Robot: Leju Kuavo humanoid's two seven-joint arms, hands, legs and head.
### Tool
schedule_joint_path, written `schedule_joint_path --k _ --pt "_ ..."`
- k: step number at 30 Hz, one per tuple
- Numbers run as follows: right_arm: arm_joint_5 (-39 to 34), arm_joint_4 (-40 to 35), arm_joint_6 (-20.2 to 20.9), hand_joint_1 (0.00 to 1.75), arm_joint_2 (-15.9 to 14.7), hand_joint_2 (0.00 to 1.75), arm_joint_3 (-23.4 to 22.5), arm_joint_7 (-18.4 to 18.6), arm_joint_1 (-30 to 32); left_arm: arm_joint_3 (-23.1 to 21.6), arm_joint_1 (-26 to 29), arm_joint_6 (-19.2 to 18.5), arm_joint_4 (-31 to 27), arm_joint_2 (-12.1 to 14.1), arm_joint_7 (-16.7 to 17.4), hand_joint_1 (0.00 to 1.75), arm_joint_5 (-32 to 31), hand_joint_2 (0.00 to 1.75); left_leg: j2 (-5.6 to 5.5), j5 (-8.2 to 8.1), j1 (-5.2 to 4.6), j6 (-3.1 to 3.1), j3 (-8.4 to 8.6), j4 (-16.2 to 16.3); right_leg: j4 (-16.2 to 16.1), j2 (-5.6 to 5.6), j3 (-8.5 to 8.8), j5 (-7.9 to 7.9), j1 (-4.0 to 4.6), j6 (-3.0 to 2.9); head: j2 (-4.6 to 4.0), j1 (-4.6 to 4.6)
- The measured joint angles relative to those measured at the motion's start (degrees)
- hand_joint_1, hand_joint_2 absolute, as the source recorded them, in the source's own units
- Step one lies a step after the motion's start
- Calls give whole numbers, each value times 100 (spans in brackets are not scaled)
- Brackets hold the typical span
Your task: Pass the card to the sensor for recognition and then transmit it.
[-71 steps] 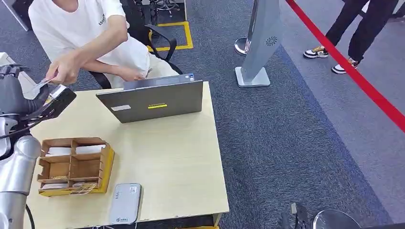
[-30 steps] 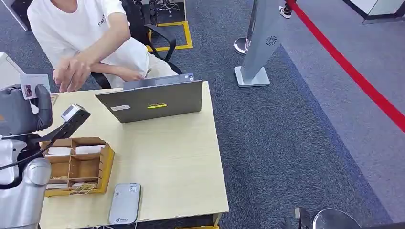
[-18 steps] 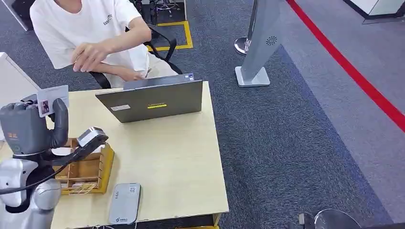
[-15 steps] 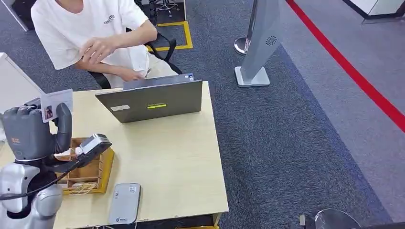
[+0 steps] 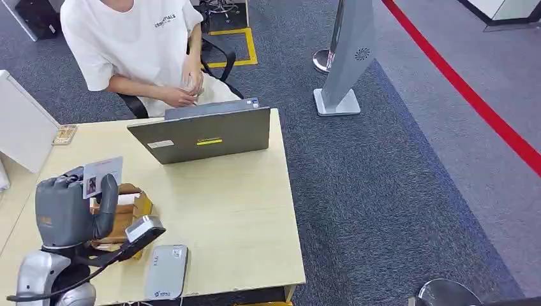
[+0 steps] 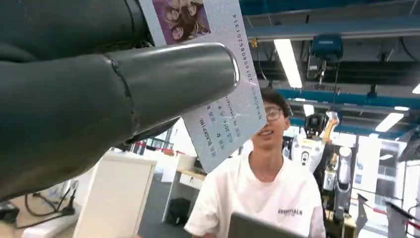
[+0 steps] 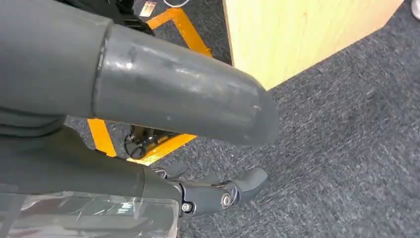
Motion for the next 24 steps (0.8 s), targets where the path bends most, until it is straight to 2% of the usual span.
schedule_joint_path --k 7,17,24 --pt "-2 0 4 0 0 0 -145 -4 56 0 575 24 -118 -79 0 175 -26 0 -1 1 0 0 -1 0 0 -1 0 0 0 0 0 -2" --pt "105 0 -9 0 0 0 -278 28 61 9 1046 -19 -136 -219 9 175 107 0 -2 0 0 0 -1 0 0 -2 2 1 0 1 0 0" --pt "138 0 -11 0 0 0 -313 33 61 28 1168 -39 -136 -280 7 175 147 0 -2 0 0 0 -1 0 0 -3 2 1 0 1 0 0"
